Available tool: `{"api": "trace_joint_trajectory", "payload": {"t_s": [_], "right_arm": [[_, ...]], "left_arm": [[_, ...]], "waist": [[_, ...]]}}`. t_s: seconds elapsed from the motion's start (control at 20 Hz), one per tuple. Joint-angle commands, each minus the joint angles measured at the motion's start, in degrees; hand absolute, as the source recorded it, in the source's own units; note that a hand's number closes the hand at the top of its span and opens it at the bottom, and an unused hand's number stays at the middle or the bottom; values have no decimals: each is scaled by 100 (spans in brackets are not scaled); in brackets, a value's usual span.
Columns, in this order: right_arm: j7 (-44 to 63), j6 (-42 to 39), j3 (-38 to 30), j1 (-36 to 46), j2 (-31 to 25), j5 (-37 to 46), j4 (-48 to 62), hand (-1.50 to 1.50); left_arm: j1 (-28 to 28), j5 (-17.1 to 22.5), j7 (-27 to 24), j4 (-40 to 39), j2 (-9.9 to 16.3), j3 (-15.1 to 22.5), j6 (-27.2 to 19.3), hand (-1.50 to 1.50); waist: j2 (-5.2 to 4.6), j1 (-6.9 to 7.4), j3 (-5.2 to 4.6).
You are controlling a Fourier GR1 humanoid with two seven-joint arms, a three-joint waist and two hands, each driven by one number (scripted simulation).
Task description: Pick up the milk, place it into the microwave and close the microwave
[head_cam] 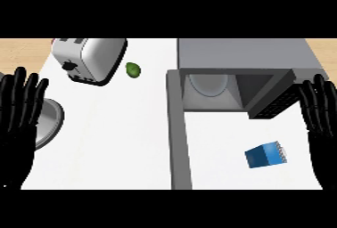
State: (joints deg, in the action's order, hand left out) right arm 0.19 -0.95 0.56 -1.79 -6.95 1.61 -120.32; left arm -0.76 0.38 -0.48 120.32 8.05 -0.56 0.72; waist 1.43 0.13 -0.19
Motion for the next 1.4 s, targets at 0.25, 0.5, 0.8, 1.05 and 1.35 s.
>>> {"api": "trace_joint_trajectory", "payload": {"t_s": [0.25, 0.5, 0.8, 1.05, 1.35], "right_arm": [[409, 1267, 384, -468, 676, 1414, -689, -150], [73, 1488, 1648, -995, 689, 208, -641, -150], [-10, 1932, 2467, -1754, 693, 893, -1067, -150], [-701, 2509, 2664, -1965, 694, 1232, -513, -150], [-934, 3075, 2210, -1971, 694, 1533, -166, -150]], "left_arm": [[-43, 310, -174, -544, 94, -537, 145, -150], [294, 1004, 398, -587, -67, -777, 174, -150], [1078, 893, 393, 251, -317, -510, 301, -150], [1862, 1092, -56, 437, -368, -663, 751, -150], [2414, 1146, -146, 783, -489, -710, 874, -150]], "waist": [[-141, -45, 12], [-135, -18, 17], [-131, -18, 18], [-130, 0, 18], [-129, 18, 19]]}}
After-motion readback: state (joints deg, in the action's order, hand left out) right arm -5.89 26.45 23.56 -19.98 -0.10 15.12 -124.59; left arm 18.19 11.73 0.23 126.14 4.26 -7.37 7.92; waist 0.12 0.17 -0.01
